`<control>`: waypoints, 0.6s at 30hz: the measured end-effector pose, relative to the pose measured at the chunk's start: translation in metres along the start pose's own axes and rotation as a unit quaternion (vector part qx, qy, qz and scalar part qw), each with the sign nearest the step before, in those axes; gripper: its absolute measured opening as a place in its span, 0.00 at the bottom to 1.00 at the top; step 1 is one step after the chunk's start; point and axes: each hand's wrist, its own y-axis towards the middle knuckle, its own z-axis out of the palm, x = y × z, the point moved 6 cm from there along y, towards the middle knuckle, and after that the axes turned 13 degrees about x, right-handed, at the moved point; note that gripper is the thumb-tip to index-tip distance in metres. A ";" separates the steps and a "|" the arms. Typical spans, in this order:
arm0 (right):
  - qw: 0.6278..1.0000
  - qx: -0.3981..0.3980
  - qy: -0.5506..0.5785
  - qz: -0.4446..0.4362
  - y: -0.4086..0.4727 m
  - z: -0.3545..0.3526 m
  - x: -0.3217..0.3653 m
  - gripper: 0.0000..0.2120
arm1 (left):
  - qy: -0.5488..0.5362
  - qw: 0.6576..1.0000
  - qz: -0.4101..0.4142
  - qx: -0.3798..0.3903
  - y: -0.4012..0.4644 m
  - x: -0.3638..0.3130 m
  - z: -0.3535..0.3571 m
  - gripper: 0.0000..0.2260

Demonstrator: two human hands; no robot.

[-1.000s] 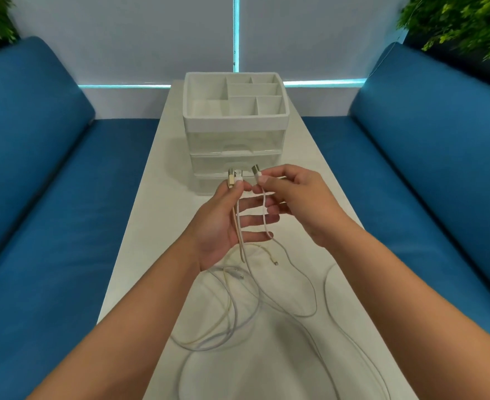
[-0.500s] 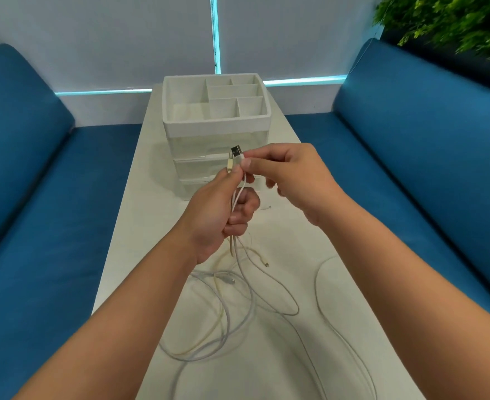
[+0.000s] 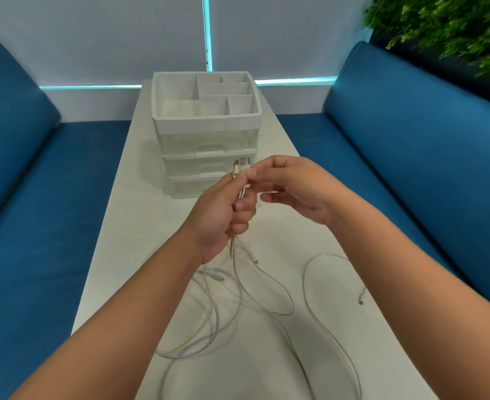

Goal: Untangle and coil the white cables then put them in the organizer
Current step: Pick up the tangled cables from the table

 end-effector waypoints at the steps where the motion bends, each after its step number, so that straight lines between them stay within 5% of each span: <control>1: 1.000 -0.005 0.009 -0.007 -0.001 -0.004 0.002 0.05 | 0.028 1.000 -0.004 -0.010 0.002 -0.001 0.001 0.16; 8: 0.996 0.017 -0.081 0.030 -0.015 -0.014 -0.011 0.11 | 0.104 0.988 -0.042 -0.105 -0.002 0.024 -0.008 0.13; 12: 0.984 -0.085 -0.130 0.089 -0.050 -0.058 -0.051 0.08 | 0.079 0.988 -0.049 -0.123 -0.011 0.037 -0.019 0.13; 15: 0.946 -0.190 -0.194 0.178 -0.082 -0.093 -0.108 0.06 | 0.089 0.988 -0.066 -0.111 -0.011 0.048 -0.020 0.13; 18: 0.888 -0.186 -0.304 0.292 -0.108 -0.106 -0.167 0.10 | 0.106 0.986 -0.084 -0.099 -0.012 0.062 -0.016 0.13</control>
